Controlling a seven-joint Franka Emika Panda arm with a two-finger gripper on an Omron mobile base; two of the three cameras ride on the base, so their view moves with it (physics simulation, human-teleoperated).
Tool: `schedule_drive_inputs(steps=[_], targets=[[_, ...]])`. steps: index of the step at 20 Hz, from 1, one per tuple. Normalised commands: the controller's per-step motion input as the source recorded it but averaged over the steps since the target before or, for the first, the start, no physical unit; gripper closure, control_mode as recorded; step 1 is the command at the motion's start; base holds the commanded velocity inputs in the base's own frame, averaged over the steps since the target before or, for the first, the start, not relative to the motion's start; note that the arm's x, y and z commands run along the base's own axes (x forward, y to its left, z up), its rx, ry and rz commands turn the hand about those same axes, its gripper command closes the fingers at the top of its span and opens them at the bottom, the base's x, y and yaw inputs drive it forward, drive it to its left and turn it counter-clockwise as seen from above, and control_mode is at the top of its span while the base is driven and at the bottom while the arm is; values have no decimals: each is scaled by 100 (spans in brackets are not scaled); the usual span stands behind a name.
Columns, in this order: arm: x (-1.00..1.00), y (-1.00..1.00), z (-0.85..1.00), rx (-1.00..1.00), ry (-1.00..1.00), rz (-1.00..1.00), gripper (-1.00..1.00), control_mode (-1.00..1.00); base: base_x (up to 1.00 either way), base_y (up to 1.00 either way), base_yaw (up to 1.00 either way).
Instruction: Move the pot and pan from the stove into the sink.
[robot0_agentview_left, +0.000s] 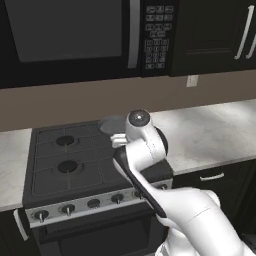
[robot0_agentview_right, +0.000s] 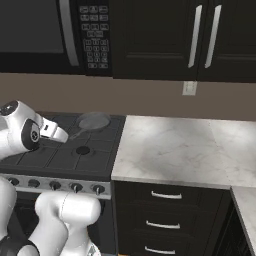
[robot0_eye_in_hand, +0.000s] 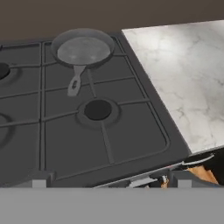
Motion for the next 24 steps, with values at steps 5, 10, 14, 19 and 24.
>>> schedule_drive_inputs(steps=[5, 10, 14, 19, 24], targets=[[60, 30, -30, 0, 0, -2, -100, -100, 0, 0, 0], [73, 25, -27, 0, 0, -2, -100, -100, 0, 0, 0], [80, 13, -22, 0, 0, -1, -100, -100, 0, 0, 0], [80, 1, -19, 0, 0, 0, -100, -100, 0, 0, 0], [60, 0, -14, 0, 0, 0, -100, -100, 0, 0, 0]])
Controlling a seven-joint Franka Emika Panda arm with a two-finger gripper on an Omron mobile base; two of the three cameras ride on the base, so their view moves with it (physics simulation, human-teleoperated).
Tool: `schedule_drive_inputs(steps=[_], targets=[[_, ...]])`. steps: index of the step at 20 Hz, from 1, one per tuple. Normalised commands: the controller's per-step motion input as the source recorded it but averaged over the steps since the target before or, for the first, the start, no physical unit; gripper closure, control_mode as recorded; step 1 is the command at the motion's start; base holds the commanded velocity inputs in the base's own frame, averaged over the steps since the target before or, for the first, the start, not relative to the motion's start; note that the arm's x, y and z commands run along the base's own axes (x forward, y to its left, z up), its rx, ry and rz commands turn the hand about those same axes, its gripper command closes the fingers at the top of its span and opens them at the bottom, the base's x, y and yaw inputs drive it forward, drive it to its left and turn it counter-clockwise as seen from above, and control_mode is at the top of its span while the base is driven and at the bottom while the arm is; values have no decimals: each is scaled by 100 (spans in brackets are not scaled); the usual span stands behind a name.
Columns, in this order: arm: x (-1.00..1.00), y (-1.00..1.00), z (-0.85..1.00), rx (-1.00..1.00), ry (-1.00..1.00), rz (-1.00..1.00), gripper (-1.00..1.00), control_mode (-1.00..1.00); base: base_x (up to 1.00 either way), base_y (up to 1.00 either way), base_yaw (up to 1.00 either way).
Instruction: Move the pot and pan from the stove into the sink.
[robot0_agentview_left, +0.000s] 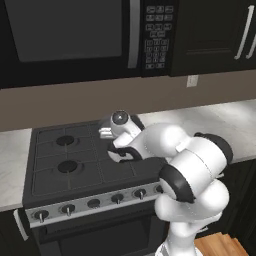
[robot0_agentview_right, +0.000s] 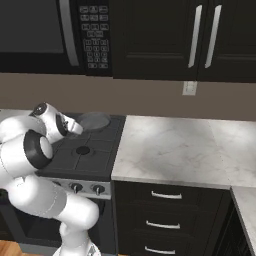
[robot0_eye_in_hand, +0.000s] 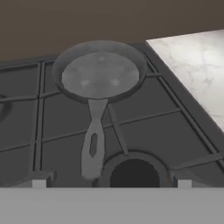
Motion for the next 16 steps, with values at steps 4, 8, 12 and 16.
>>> schedule_drive_inputs(steps=[4, 8, 12, 16], targets=[[31, 0, -11, 0, 0, 0, -100, -100, 0, 0, 0], [15, 0, -4, 0, 0, 0, -100, -100, 0, 0, 0], [4, 0, -2, 0, 0, 0, -100, -100, 0, 0, 0], [22, 0, -16, 0, 2, 0, -100, -100, 0, 0, 0]])
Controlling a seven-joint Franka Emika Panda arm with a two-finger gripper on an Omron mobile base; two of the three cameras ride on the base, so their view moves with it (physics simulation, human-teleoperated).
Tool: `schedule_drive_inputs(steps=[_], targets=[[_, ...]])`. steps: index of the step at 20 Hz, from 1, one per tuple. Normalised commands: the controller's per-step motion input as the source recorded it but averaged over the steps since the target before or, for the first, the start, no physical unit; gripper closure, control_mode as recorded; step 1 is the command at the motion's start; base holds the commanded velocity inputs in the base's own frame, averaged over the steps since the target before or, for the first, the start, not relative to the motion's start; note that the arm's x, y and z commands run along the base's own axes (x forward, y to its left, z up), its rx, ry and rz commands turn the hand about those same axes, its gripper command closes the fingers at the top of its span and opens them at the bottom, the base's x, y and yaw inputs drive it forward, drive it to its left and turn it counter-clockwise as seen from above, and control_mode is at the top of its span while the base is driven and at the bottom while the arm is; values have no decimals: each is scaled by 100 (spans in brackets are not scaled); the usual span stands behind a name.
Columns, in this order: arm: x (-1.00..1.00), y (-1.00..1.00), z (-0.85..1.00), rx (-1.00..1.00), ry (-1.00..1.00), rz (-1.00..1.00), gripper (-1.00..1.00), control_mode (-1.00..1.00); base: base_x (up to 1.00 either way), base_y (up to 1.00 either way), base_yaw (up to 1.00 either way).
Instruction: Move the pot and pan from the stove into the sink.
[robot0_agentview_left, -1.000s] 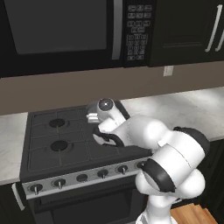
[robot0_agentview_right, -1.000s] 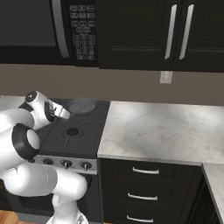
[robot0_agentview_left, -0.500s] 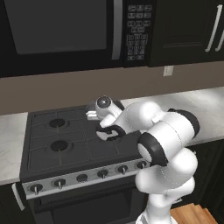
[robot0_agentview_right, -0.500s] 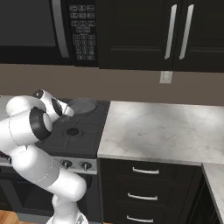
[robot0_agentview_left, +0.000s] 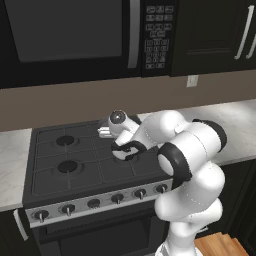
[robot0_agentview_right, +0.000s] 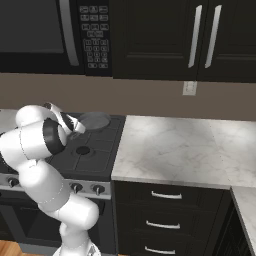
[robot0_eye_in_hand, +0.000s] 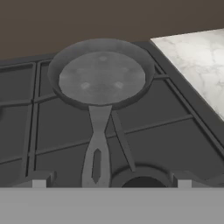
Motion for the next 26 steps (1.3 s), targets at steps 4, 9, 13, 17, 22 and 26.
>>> schedule_drive_inputs(steps=[4, 9, 13, 17, 22, 26], targets=[[34, 0, -17, 0, 2, 0, -100, -100, 0, 0, 0], [32, 0, -19, 0, 2, 0, -100, -100, 0, 0, 0], [11, 0, -13, 0, 0, 0, -100, -100, 0, 0, 0], [0, 0, 0, 0, 0, 0, -100, -100, 0, 0, 0], [12, 13, -9, 0, 0, 0, -100, -100, 0, 0, 0], [9, 12, -8, 0, 0, 0, -100, -100, 0, 0, 0]])
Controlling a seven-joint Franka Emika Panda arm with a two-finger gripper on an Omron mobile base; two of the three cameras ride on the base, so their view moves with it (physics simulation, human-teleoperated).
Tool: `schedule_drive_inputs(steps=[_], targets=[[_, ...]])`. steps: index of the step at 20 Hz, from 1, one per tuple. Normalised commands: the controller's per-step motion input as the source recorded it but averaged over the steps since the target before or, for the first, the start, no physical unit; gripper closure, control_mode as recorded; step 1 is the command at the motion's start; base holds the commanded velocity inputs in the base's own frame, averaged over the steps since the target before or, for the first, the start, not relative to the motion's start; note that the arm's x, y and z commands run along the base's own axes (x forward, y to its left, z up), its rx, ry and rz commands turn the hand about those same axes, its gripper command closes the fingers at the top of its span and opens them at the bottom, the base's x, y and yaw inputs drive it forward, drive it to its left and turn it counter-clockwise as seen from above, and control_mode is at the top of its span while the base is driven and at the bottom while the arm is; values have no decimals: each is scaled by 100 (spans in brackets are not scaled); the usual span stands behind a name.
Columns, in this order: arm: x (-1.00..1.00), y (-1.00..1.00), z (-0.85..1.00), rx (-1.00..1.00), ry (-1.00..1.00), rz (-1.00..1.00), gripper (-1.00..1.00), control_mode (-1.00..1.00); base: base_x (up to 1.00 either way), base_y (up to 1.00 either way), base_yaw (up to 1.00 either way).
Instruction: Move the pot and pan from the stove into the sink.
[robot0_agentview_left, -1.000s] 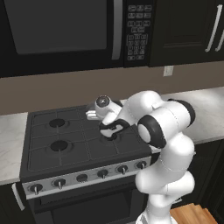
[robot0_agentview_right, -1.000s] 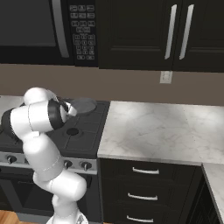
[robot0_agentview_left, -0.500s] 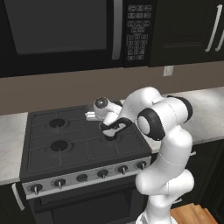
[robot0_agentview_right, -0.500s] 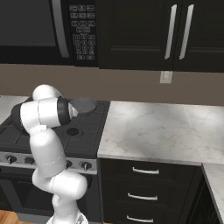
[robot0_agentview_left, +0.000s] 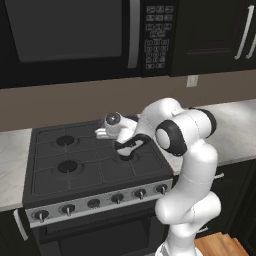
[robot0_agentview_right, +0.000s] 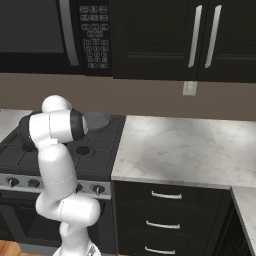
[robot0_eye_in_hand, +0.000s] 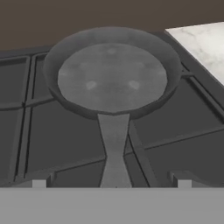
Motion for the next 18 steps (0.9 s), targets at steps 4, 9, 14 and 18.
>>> schedule_drive_inputs(steps=[4, 9, 14, 18], targets=[[0, 0, 0, 0, 0, 0, -100, -100, 0, 0, 0], [5, 0, -15, 0, 0, 0, -100, -100, 0, 0, 0], [15, 0, -22, 0, 0, 0, -100, -100, 0, 0, 0], [23, 0, -25, 0, 0, 0, -100, -100, 0, 0, 0]])
